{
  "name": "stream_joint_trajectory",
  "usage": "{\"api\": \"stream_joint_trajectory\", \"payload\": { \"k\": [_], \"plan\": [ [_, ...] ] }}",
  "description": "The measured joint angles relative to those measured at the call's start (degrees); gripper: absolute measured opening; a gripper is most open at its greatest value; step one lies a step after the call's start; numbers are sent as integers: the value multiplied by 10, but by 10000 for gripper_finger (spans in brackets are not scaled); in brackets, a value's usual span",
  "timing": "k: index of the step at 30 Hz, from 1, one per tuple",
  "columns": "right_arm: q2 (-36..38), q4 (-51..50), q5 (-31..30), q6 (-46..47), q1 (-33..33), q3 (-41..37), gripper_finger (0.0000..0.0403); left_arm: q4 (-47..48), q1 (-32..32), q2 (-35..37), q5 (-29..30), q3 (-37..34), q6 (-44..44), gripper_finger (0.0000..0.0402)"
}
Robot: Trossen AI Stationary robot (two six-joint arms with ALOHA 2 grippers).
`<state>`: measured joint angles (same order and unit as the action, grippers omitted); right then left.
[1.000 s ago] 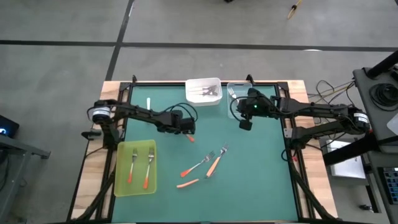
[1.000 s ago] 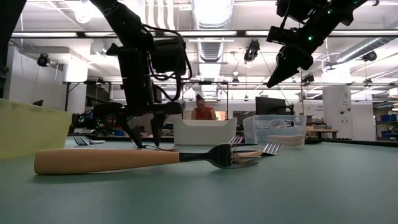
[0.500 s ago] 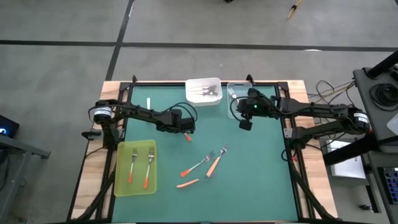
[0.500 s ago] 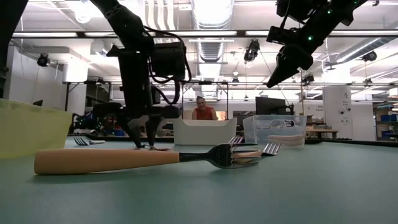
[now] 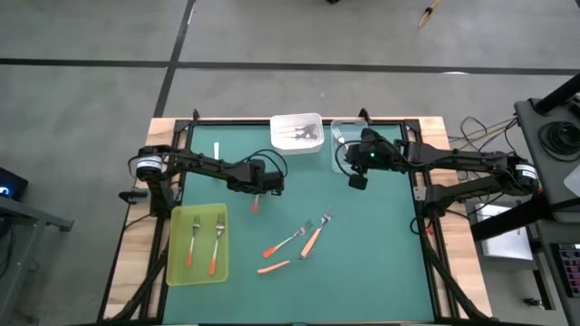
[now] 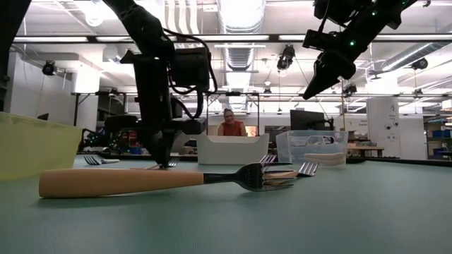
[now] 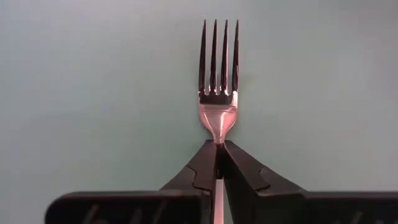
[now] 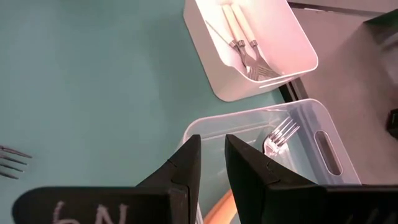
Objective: Sort silverware by color (type)
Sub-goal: Put the orange fork into the yellow bin
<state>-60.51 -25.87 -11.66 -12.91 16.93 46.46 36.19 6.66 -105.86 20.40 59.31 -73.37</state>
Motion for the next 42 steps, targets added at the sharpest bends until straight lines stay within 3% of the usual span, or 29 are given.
{"api": "stream_joint_trajectory", "payload": {
  "k": [16,26,29,33,37,42],
  "plan": [
    [0,6,0,-1,0,0,63,67,-1,68,-15,-3,21,1],
    [0,12,0,-2,0,0,63,74,0,210,-4,-3,66,0],
    [0,19,0,-5,0,-1,63,94,0,272,-38,-2,87,0],
    [0,39,1,-2,0,-4,63,142,0,361,-50,-1,71,0],
    [0,53,0,-2,0,-4,63,209,-10,430,-105,-1,13,0],
    [0,77,1,-2,0,-4,63,220,-102,453,-135,-1,-74,0]
  ]
}}
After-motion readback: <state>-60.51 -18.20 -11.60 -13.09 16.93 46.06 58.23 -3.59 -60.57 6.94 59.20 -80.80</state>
